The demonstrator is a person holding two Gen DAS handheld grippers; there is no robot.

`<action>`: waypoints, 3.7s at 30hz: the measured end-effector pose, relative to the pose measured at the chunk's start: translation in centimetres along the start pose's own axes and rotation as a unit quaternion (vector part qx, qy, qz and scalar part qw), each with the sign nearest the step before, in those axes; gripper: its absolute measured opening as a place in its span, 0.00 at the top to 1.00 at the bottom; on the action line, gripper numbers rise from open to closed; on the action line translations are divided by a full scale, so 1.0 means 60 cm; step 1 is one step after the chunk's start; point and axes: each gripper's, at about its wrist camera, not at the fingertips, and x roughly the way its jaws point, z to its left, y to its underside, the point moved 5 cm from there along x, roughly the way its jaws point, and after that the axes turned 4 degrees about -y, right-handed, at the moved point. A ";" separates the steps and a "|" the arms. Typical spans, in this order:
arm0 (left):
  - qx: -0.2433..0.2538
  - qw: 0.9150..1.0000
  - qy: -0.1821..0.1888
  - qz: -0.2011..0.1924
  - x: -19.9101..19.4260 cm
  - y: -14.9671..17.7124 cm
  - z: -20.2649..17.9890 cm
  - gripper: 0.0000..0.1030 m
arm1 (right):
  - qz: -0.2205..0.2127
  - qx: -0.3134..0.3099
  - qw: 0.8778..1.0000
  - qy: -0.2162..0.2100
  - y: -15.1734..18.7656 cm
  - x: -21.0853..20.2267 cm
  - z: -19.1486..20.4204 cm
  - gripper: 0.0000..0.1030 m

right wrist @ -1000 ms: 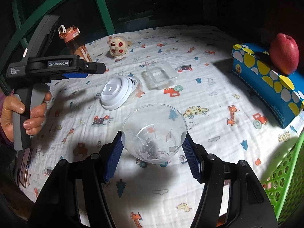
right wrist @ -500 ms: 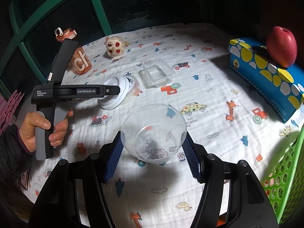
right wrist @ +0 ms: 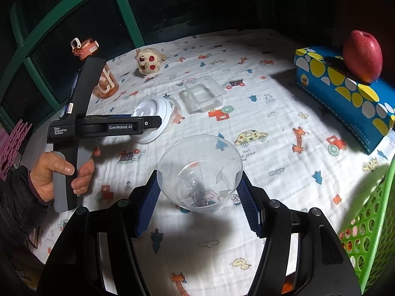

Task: Collect trash
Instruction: 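Carry the clear cup over the green basket while the left carries the white lid, then open the right gripper to drop the clear cup into the basket, then open the left gripper over the basket to drop the white lid, then move both tools back over the bed toward the strawberry-labeled tub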

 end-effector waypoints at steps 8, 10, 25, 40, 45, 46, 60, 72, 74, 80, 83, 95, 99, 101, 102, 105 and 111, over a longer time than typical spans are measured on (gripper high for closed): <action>0.019 0.999 0.022 -0.019 -0.066 0.004 -0.052 0.20 | -0.023 0.009 1.000 0.014 0.008 -0.053 -0.018 0.40; 0.023 0.999 0.031 -0.024 -0.083 0.003 -0.070 0.20 | -0.027 0.012 0.999 0.023 0.014 -0.069 -0.028 0.40; 0.097 0.989 0.104 -0.045 -0.156 0.004 -0.290 0.20 | -0.065 0.070 0.989 0.113 0.074 -0.210 -0.165 0.40; 0.178 0.970 0.161 -0.040 -0.174 0.022 -0.498 0.20 | -0.066 0.155 0.965 0.201 0.171 -0.315 -0.335 0.39; 0.194 0.965 0.172 -0.034 -0.172 0.032 -0.544 0.20 | -0.063 0.168 0.961 0.209 0.191 -0.326 -0.353 0.39; 0.196 0.965 0.173 -0.033 -0.171 0.035 -0.551 0.20 | -0.063 0.170 0.961 0.209 0.194 -0.327 -0.356 0.39; 0.212 0.961 0.179 -0.012 -0.153 0.065 -0.607 0.19 | -0.073 0.178 0.957 0.216 0.211 -0.352 -0.369 0.15; 0.228 0.957 0.182 0.012 -0.132 0.093 -0.651 0.19 | -0.083 0.180 0.954 0.224 0.227 -0.387 -0.369 0.09; 0.229 0.956 0.182 0.017 -0.128 0.098 -0.654 0.19 | -0.082 0.181 0.954 0.226 0.230 -0.390 -0.370 0.09; 0.226 0.956 0.186 0.022 -0.125 0.102 -0.654 0.14 | -0.084 0.189 0.952 0.225 0.240 -0.393 -0.371 0.07; 0.223 0.957 0.186 0.022 -0.125 0.102 -0.649 0.13 | -0.083 0.190 0.952 0.224 0.242 -0.393 -0.370 0.07; 0.205 0.966 0.156 0.002 -0.145 0.093 -0.582 0.12 | -0.086 0.182 0.955 0.217 0.232 -0.384 -0.350 0.07; 0.196 0.970 0.142 -0.010 -0.154 0.085 -0.549 0.10 | -0.086 0.176 0.958 0.211 0.222 -0.375 -0.340 0.07; 0.191 0.972 0.134 -0.015 -0.157 0.081 -0.533 0.10 | -0.084 0.171 0.959 0.209 0.217 -0.371 -0.333 0.07; 0.188 0.973 0.130 -0.017 -0.158 0.078 -0.524 0.10 | -0.084 0.168 0.960 0.207 0.213 -0.368 -0.329 0.07; 0.181 0.976 0.116 -0.025 -0.161 0.071 -0.498 0.09 | -0.083 0.160 0.963 0.202 0.200 -0.358 -0.319 0.07; 0.165 0.982 0.088 -0.036 -0.164 0.057 -0.444 0.09 | -0.081 0.145 0.968 0.189 0.174 -0.337 -0.298 0.07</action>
